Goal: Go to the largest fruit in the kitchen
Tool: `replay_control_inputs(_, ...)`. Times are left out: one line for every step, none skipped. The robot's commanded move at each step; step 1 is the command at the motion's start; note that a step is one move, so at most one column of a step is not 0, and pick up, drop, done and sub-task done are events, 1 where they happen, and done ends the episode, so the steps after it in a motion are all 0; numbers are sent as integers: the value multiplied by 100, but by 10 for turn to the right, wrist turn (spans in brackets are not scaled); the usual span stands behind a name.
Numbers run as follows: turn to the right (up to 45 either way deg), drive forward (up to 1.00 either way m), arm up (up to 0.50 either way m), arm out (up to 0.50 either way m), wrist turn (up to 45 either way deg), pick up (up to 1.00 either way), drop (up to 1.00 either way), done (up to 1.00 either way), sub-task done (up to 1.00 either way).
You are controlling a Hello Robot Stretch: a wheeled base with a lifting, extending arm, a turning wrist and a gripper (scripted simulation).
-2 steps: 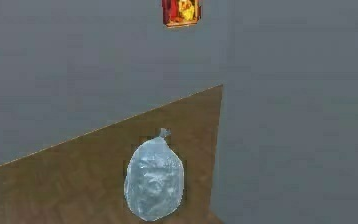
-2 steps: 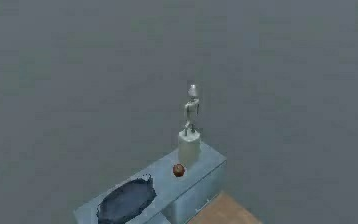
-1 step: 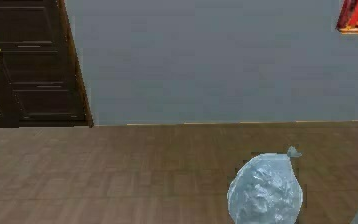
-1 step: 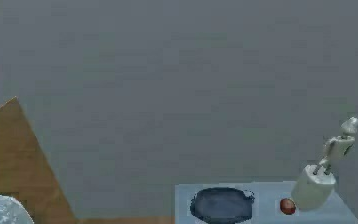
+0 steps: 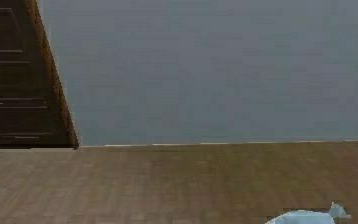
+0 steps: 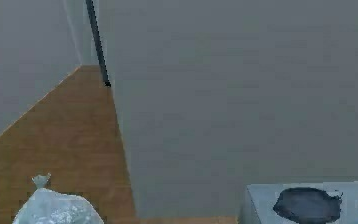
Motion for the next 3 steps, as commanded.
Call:
replay_control_inputs(-450,0,0,0,0,0,0,0,0)
replay_control_inputs(-120,0,0,0,0,0,0,0,0)
replay_control_inputs(0,100,0,0,0,0,0,0,0)
